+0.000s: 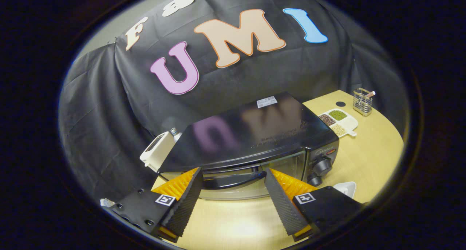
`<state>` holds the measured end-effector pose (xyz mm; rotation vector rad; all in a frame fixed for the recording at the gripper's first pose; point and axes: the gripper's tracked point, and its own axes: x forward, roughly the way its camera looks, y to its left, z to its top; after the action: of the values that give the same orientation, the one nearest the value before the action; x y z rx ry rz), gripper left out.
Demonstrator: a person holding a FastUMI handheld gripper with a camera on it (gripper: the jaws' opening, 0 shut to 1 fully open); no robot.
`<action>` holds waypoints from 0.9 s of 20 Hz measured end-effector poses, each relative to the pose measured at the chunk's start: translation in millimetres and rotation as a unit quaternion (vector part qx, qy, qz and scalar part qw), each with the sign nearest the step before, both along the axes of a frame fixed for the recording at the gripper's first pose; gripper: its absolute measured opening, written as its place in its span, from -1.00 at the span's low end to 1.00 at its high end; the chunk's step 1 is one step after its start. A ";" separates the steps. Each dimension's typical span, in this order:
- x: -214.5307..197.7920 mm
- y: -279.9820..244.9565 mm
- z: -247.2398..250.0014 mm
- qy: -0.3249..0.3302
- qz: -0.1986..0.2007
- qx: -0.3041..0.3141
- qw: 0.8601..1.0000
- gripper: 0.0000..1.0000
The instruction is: Open the toaster oven, put the food inside, and close the toaster oven door.
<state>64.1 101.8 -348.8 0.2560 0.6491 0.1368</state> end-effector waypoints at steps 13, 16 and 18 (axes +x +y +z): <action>25.1 -15.3 117.6 -0.135 -0.013 -0.039 0.990 0.98; 22.6 -20.6 186.0 -0.207 -0.018 -0.098 0.973 0.98; 12.9 -24.8 210.1 -0.241 -0.027 -0.129 0.961 0.98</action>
<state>77.0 76.9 -138.6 -0.0167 0.1694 0.0558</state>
